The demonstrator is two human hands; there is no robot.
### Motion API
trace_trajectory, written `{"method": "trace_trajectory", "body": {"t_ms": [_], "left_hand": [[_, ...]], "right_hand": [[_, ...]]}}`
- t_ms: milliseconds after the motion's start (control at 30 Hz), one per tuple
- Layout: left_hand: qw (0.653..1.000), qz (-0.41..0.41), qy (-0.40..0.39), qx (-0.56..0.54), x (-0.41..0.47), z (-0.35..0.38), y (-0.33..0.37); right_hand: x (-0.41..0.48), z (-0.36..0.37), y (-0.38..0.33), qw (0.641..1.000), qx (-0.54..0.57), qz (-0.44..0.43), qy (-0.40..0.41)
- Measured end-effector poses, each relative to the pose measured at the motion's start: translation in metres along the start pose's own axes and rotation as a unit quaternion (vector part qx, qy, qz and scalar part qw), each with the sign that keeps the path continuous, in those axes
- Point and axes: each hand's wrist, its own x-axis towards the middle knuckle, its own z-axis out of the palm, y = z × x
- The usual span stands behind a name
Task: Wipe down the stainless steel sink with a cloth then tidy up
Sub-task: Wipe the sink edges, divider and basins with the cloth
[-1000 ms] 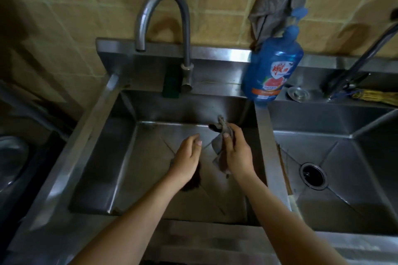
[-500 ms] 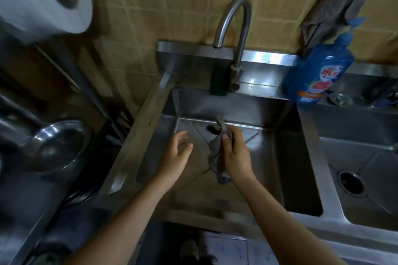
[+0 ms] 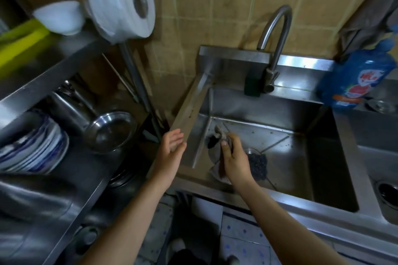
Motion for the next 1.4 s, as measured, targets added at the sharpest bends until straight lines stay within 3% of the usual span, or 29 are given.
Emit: {"method": "trace_trajectory", "body": {"t_ms": [500, 767, 967, 1133, 1233, 1400], "left_hand": [[0.995, -0.034, -0.095, 0.013, 0.105, -0.095, -0.03], [0.989, -0.05, -0.138, 0.025, 0.148, -0.084, -0.042], [0.988, -0.076, -0.119, 0.059, 0.176, -0.065, -0.053], [0.984, -0.118, -0.103, 0.086, 0.202, -0.049, -0.07], [0.978, -0.154, -0.103, 0.094, 0.21, -0.042, -0.087], [0.974, -0.164, -0.12, 0.097, 0.205, -0.031, -0.1]], "right_hand": [[0.042, 0.119, -0.042, 0.987, 0.051, 0.09, 0.123], [0.08, 0.133, -0.041, 0.985, 0.029, 0.095, 0.138], [0.123, 0.138, -0.03, 0.989, -0.009, 0.077, 0.128], [0.156, 0.144, -0.009, 0.993, -0.051, 0.068, 0.087], [0.166, 0.157, 0.008, 0.992, -0.118, 0.052, 0.012], [0.161, 0.18, 0.03, 0.928, -0.355, 0.02, -0.11]]}}
